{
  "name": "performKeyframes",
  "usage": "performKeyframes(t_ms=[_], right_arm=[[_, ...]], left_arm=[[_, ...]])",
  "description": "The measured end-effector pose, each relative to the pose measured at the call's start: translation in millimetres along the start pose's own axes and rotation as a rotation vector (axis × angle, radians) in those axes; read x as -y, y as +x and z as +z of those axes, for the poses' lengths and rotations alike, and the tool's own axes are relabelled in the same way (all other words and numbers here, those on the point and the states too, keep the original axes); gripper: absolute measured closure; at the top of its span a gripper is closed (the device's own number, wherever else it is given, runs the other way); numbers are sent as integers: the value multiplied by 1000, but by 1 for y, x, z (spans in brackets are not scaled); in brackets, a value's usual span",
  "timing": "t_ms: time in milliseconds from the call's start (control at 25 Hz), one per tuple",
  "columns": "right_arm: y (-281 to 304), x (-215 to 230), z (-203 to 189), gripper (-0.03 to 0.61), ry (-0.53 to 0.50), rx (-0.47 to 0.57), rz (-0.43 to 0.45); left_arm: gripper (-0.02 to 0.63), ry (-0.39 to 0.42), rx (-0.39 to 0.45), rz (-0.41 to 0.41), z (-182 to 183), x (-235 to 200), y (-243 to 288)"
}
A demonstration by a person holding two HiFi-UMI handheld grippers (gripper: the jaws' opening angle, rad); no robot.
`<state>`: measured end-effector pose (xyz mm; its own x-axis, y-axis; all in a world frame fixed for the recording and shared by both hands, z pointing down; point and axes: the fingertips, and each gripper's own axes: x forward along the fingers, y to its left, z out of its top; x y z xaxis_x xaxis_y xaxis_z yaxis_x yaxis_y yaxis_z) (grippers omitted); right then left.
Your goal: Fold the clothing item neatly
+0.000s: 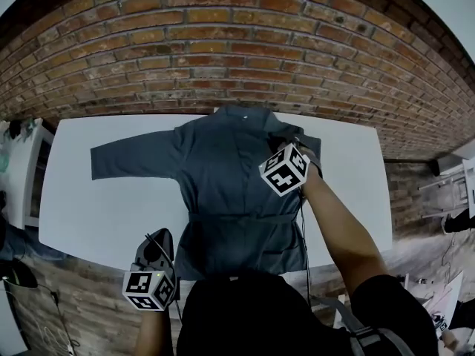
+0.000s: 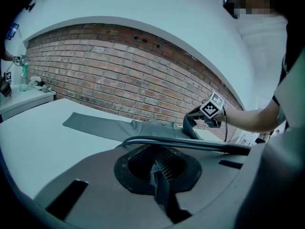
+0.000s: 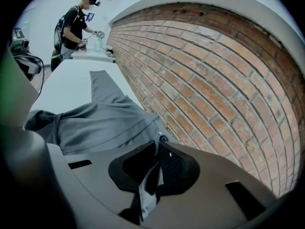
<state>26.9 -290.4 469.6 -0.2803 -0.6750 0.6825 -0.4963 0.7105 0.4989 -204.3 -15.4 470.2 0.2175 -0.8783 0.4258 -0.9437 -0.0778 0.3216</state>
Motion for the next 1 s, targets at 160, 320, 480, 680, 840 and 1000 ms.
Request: performKeyframes(t_ms=[160,320,480,680,840,1000], right_arm=[[14,-44,8,552,-28,-16,65],[28,-87,2,552,-78,-62,117],[45,-120,-16,551,-76,-113,173],[66,-138,-32,551,1,-156,171],[71,-151,-27,549,93,-114,207],[68,-167,-16,514,203,-46,302]], left_arm=[[623,3,-15,-18,-2,-7,4],[623,8,-29,-39,-3,-11,8],[623,12,-47,-52,-6,-16,10],[623,18,-59,-65,-8,-21,12],[623,24,-79,-84,-11,-21,14],[623,29,-75,-102,-7,-17,16]])
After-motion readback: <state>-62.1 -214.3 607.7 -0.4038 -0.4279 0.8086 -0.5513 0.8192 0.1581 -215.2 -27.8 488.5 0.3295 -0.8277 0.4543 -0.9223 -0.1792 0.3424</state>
